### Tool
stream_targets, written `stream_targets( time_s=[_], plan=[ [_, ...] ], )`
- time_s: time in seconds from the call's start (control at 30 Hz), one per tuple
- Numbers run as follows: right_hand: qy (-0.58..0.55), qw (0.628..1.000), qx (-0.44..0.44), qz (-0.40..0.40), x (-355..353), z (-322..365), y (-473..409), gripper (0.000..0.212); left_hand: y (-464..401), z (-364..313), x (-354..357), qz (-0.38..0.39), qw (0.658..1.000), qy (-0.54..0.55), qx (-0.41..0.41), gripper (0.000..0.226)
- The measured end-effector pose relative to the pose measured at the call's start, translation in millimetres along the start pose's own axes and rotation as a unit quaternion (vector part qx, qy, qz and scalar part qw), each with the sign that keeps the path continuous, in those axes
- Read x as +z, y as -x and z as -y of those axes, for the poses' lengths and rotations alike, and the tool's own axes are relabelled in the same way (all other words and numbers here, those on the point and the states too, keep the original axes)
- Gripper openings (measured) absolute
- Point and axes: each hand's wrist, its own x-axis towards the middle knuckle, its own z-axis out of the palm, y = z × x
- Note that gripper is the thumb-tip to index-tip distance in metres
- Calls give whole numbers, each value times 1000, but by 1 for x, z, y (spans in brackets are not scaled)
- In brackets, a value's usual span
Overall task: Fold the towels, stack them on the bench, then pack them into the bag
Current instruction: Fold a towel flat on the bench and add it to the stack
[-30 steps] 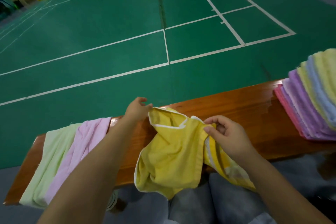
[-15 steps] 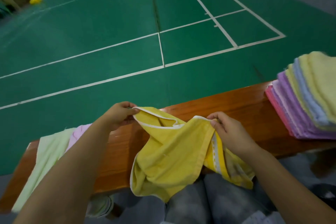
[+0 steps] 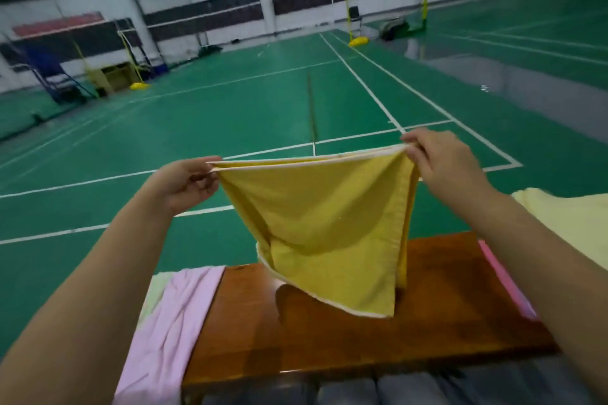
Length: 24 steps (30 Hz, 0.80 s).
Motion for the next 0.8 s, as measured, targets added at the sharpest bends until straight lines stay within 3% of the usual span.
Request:
stream_targets(
  time_s=[0.17, 0.23, 0.3, 0.33, 0.4, 0.47, 0.5, 0.53, 0.6, 0.63, 0.67, 0.7, 0.73, 0.77, 0.8],
  plan=[
    [32, 999, -5, -13, -39, 11, -41, 27, 33, -40, 13, 31, 989, 19, 141, 23],
    [-1, 1000, 0, -7, -44, 14, -45, 26, 41, -38, 14, 21, 974, -109, 199, 29],
    [-40, 999, 28, 11, -43, 16, -46, 20, 48, -28, 18, -41, 917, -310, 248, 33],
    [-75, 996, 42, 13, -42, 18, -45, 17, 48, -23, 19, -72, 891, -353, 278, 30],
    [-156, 985, 56, -40, -41, 22, -42, 15, 56, -21, 22, -128, 855, -334, 376, 20],
    [-219, 963, 36, -155, -46, 30, -42, 16, 63, -23, 28, -165, 798, -288, 503, 11],
    [-219, 961, 30, -169, -45, 34, -43, 17, 61, -19, 30, -164, 774, -333, 514, 9],
    [-185, 974, 34, -124, -40, 36, -41, 18, 57, -8, 32, -135, 762, -424, 471, 8],
    [-33, 986, 94, 132, -16, 33, -37, 17, 44, 19, 33, -17, 742, -609, 280, 8],
    [37, 965, 124, 229, -6, 26, -34, 18, 39, 27, 30, -14, 743, -628, 232, 7],
    [57, 957, 144, 247, -3, 23, -32, 20, 33, 28, 26, -56, 772, -592, 225, 8],
    [22, 970, 147, 194, -4, 19, -33, 17, 32, 23, 22, -128, 798, -523, 269, 10],
    [-66, 982, 150, 93, -11, 20, -33, 12, 35, 20, 21, -216, 799, -442, 345, 11],
    [-126, 983, 127, -31, -14, 22, -34, 13, 41, 18, 24, -267, 778, -391, 412, 10],
    [-150, 978, 103, -101, -16, 25, -34, 15, 46, 18, 30, -253, 761, -377, 463, 7]
  ],
)
